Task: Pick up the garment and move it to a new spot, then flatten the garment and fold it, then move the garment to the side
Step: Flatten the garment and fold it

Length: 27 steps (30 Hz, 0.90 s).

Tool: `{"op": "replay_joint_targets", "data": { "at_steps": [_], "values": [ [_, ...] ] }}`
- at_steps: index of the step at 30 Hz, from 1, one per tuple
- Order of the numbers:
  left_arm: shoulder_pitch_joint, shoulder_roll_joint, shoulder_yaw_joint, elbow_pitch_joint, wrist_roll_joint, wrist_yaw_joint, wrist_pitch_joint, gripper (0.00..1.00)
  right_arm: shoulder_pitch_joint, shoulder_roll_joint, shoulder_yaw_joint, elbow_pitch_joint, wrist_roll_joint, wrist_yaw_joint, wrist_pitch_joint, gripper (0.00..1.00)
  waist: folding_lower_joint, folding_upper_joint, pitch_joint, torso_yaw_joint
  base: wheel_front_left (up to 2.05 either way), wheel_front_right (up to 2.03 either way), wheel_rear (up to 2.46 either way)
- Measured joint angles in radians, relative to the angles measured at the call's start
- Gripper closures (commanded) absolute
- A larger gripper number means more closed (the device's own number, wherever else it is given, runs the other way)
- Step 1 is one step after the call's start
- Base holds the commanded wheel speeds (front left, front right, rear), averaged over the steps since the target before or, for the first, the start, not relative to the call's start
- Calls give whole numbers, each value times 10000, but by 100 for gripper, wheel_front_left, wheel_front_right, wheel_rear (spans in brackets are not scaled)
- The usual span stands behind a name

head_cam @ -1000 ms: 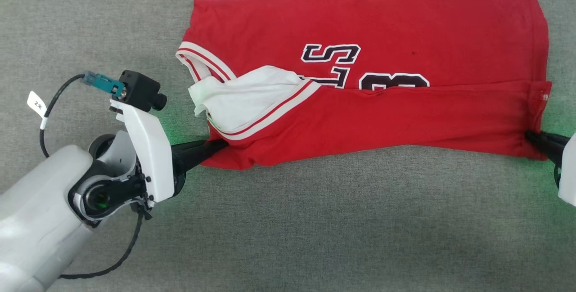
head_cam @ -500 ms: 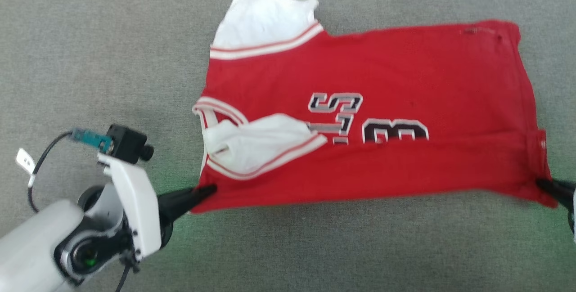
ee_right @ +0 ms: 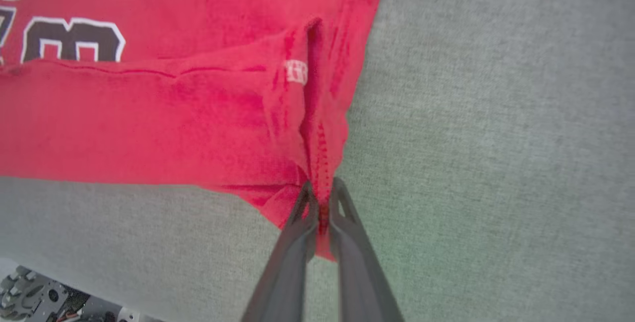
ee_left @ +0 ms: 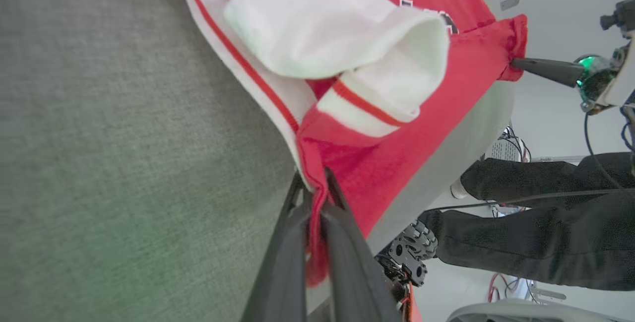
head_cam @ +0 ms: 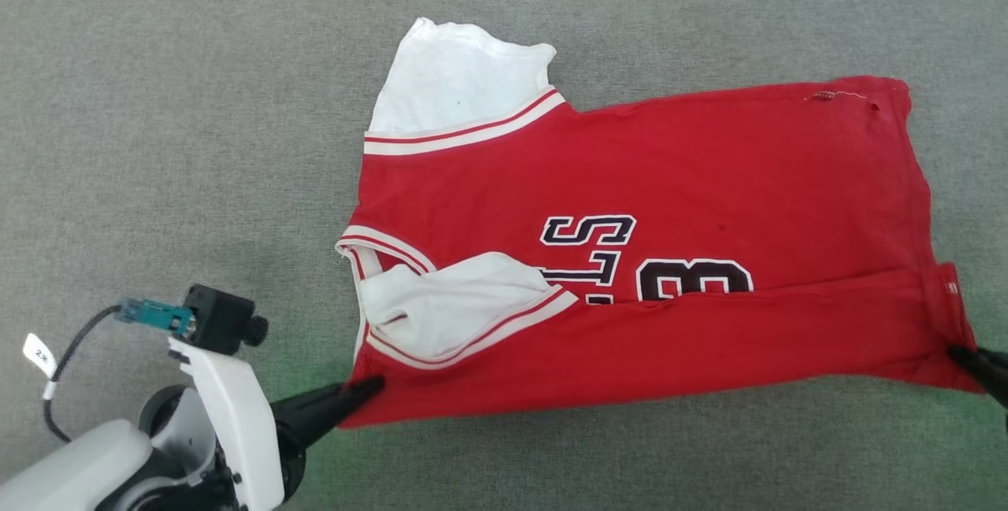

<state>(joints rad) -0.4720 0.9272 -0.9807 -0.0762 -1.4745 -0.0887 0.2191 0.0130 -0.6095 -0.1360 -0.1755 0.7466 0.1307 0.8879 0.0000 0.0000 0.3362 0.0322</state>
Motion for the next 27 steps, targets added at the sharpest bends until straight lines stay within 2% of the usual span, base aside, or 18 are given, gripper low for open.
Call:
{"op": "replay_joint_targets", "data": {
  "at_steps": [1, 5, 9, 14, 17, 22, 27],
  "values": [
    [0, 2, 56, 0, 23, 10, -94, 0, -22, 102, -59, -4, -40, 0, -136, 0, 0, 0, 1, -19, 0, 0, 0],
    [-1, 125, 458, -8, 31, 81, -717, 0, -315, 412, -138, -150, -280, 0, -1129, 0, 0, 0, -3, -152, 0, 0, 0],
    [-2, 255, 1053, 142, 127, 240, -1745, 0, -696, 809, -10, -188, -794, 0, -2750, 0, 1, 0, -7, -358, 0, 0, 0],
    [-250, 36, 2132, 1179, 385, 836, -3618, 0, -1460, 1611, 535, 142, -1822, 0, -5461, 0, 1, 0, 60, -749, 0, 0, 0],
    [-714, -234, 2493, 1921, 725, 1045, -4247, 0, -1813, 2157, 1022, 495, -2332, 0, -6959, 0, 0, 0, 146, -1051, 0, 0, 0],
    [-1755, -407, 2648, 2905, 1352, 1120, -4357, 0, -2274, 2671, 1768, 909, -2754, 0, -8583, 0, 0, 0, 357, -1514, 0, 0, 0],
    [-3529, -449, 2468, 4033, 1939, 826, -3221, 0, -2601, 2957, 2301, 1342, -2903, 0, -9681, 0, 0, -1, 744, -2132, 0, 0, 0]
  ]
}}
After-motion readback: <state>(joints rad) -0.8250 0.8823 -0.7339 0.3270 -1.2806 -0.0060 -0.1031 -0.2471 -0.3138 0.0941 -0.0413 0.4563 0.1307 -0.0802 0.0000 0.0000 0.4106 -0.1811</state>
